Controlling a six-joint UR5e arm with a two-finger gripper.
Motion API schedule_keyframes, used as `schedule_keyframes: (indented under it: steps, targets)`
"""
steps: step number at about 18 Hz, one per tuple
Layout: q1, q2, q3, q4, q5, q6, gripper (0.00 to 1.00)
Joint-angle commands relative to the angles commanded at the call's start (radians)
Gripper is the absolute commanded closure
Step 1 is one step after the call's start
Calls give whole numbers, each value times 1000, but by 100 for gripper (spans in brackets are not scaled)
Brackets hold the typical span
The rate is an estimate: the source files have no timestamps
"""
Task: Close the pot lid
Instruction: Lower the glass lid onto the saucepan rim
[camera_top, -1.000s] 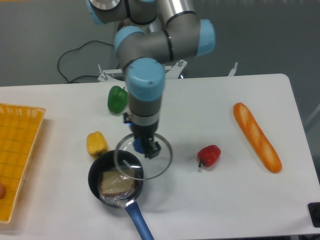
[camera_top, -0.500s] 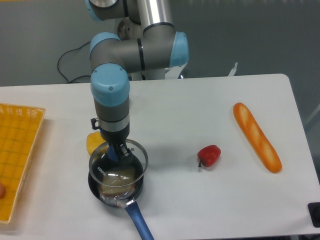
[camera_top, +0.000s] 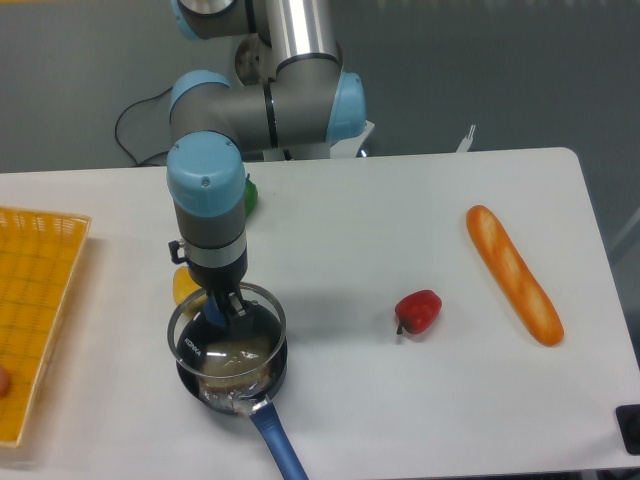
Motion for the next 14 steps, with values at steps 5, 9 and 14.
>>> schedule_keyframes:
  steps: [5, 9, 14]
  targets:
    - [-3, -18, 0, 20, 3, -3, 55]
    - [-12, -31, 0, 37, 5, -3, 55]
    - [-14, -38, 0, 38, 6, -2, 55]
